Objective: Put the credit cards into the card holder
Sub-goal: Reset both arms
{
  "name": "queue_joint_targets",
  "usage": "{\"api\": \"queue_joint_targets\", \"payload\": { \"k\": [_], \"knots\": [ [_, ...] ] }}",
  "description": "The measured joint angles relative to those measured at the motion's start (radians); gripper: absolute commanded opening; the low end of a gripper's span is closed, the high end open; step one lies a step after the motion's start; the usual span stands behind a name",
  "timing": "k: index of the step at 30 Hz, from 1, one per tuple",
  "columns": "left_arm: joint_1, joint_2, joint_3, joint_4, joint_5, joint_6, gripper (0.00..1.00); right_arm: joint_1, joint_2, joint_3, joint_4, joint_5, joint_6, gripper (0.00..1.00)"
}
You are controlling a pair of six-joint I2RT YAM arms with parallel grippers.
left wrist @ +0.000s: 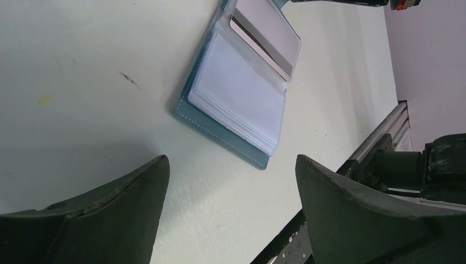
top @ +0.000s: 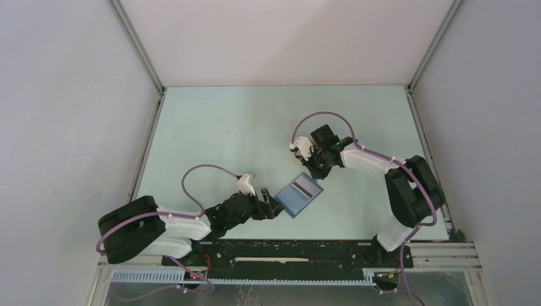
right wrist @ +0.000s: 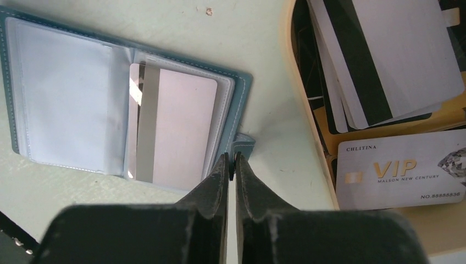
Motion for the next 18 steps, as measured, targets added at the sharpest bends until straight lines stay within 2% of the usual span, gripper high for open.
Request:
{"api": "queue_joint_targets", "payload": {
  "k": [4,11,18],
  "knots": [
    [0.001,-0.008,0.031,-0.06,-0.002,0.032,0.9,-0.001,-0.01,0.0,-0.003,0.016,-0.003,0.03],
    [0.035,-0.039,0.208,-0.27,0.003,0.204,0.9,-0.026,-0.113,0.0,-0.037,0.002,-0.031,0.0],
    [0.169,0.073,0.29,-0.232,0.161,0.271,0.9,-0.072,-0.136,0.0,-0.093,-0.05,-0.079,0.0]
  ]
}}
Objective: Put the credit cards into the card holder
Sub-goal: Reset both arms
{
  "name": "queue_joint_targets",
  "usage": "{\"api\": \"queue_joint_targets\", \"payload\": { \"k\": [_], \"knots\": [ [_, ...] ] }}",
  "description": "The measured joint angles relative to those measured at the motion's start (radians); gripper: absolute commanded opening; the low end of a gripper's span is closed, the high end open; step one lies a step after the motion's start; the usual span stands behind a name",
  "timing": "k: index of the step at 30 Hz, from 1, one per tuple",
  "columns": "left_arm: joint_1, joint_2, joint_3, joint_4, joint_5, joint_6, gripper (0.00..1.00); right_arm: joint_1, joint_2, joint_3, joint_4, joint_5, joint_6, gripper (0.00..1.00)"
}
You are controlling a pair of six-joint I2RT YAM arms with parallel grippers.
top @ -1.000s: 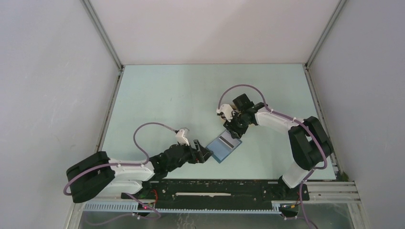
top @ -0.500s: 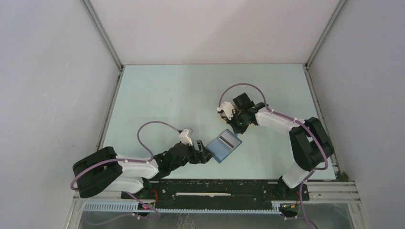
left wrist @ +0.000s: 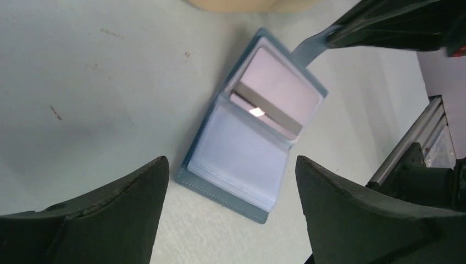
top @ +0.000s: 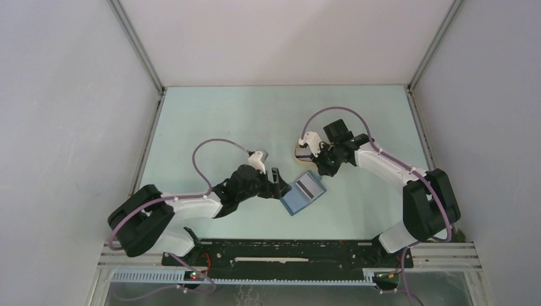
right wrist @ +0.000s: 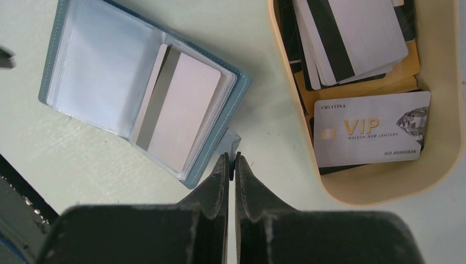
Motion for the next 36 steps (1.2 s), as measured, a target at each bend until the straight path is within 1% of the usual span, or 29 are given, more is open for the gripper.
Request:
{"api": "queue_joint_targets", "payload": {
  "k": [3,7,10,17,21,25,27,29,32,36],
  "knots": [
    [0.044,0.084,0.002,0.043,0.087,-0.01,0.96,-0.016,-0.01,0.0,-0.021,-0.02,-0.018,0.0],
    [0.051,0.148,0.002,0.06,0.138,-0.04,0.96,-0.034,-0.034,0.0,-0.038,-0.051,-0.035,0.0],
    [0.05,0.148,0.003,0.064,0.131,-0.061,0.96,-0.046,-0.048,0.0,-0.051,-0.078,-0.039,0.0],
    [0.048,0.092,0.003,-0.002,0.04,-0.105,0.95,-0.063,-0.073,0.0,-0.059,-0.12,-0.037,0.0],
    [0.044,0.09,0.002,-0.008,0.031,-0.123,0.94,-0.064,-0.074,0.0,-0.065,-0.139,-0.038,0.0],
    [0.043,0.09,0.002,-0.001,0.04,-0.121,0.92,-0.064,-0.074,0.002,-0.087,-0.209,-0.038,0.0],
    [0.043,0.09,0.002,0.013,0.046,-0.111,0.88,-0.063,-0.068,0.011,-0.106,-0.245,-0.037,0.0],
    [0.043,0.09,0.003,0.03,0.055,-0.085,0.88,-0.058,-0.052,0.031,-0.12,-0.277,-0.034,0.0],
    [0.043,0.091,0.003,0.06,0.082,-0.025,0.89,-0.05,-0.026,0.048,-0.128,-0.303,-0.033,0.0],
    [0.043,0.118,0.022,0.142,0.156,0.074,0.92,-0.048,-0.016,0.05,-0.143,-0.322,-0.035,0.0]
  ]
}}
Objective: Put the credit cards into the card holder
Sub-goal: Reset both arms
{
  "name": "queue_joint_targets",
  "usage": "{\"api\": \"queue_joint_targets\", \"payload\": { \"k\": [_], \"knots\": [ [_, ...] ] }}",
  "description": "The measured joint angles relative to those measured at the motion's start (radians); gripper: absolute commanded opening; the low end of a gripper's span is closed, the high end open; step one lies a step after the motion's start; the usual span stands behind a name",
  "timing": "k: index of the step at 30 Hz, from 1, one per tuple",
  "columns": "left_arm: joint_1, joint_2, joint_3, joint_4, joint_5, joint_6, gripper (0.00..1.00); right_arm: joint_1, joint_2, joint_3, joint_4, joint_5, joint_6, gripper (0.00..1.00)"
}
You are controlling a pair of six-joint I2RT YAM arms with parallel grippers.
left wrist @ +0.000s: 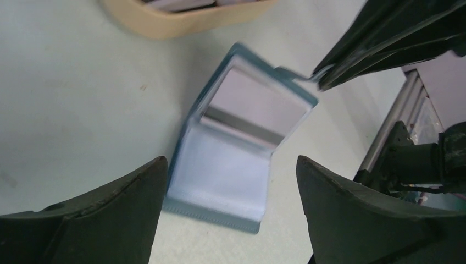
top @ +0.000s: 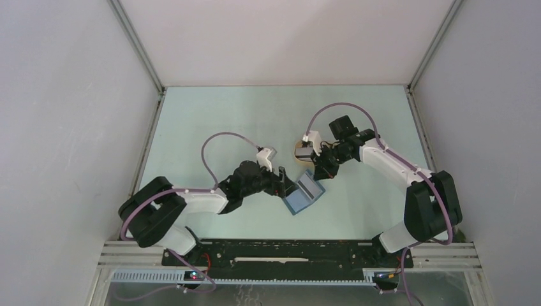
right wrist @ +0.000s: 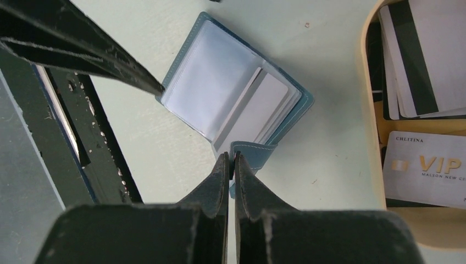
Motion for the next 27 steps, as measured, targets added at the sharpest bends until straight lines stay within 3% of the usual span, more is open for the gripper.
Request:
{"api": "queue_joint_targets", "payload": {
  "k": [7,12,19,23,27],
  "knots": [
    [0.005,0.135,0.035,0.269,0.108,0.101,0.92,0.0,-0.001,0.001,-0.031,-0.054,-0.028,0.0],
    [0.018,0.22,0.034,0.43,0.148,0.112,0.86,0.0,-0.002,0.001,-0.042,-0.066,-0.038,0.03],
    [0.031,0.235,0.026,0.525,0.163,0.083,0.5,-0.013,0.037,0.022,-0.048,-0.037,-0.019,0.03],
    [0.031,0.239,0.025,0.558,0.18,0.039,0.52,-0.017,0.071,0.032,-0.049,-0.033,-0.011,0.03],
    [0.043,0.257,0.025,0.568,0.199,0.013,0.72,-0.017,0.071,0.035,-0.053,-0.035,-0.01,0.04]
  ]
}}
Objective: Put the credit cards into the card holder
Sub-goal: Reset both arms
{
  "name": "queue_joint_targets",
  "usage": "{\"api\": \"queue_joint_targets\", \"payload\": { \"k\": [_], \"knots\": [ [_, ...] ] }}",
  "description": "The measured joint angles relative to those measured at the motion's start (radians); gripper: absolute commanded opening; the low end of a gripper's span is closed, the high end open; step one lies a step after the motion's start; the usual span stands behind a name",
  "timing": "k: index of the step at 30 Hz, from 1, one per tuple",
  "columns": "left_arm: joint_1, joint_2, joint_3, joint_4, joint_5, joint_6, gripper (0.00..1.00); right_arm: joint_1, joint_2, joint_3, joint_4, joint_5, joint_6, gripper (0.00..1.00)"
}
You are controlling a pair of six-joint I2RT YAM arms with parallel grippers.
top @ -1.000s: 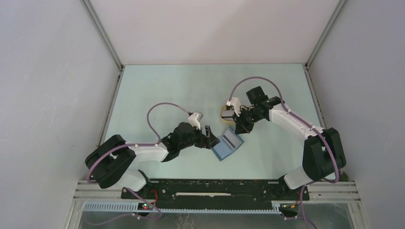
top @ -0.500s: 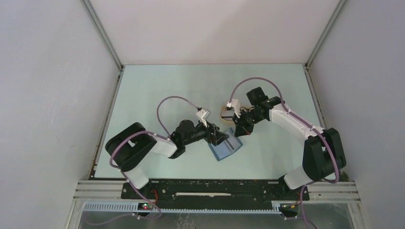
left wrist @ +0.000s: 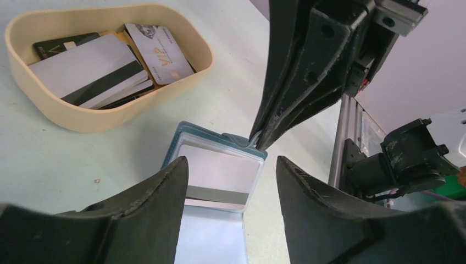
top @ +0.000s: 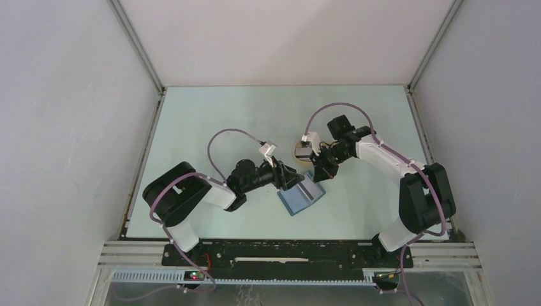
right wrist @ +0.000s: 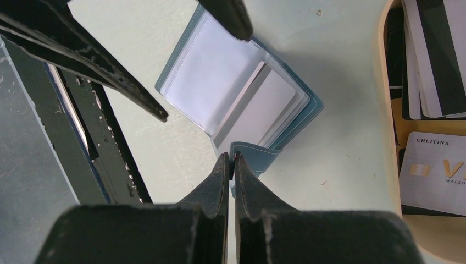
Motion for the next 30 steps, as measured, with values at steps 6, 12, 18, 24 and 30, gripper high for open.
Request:
{"api": "queue_joint_targets", "payload": {
  "k": [6,12,18,24,30],
  "knots": [
    [0.046,0.055,0.033,0.012,0.085,-0.02,0.81,-0.01,-0.026,0.0,-0.025,0.001,-0.044,0.05],
    [0.053,0.157,0.115,0.008,0.138,-0.043,0.81,-0.028,-0.051,0.0,-0.052,-0.011,-0.09,0.05],
    [0.058,0.207,0.179,0.006,0.174,-0.043,0.79,-0.037,-0.051,0.0,-0.056,-0.021,-0.108,0.05],
    [0.06,0.224,0.186,0.023,0.185,-0.044,0.79,-0.073,-0.051,0.0,-0.056,-0.027,-0.106,0.05],
    [0.06,0.188,0.066,0.136,0.17,-0.052,0.79,-0.092,-0.008,0.014,-0.062,-0.027,-0.087,0.04]
  ]
}}
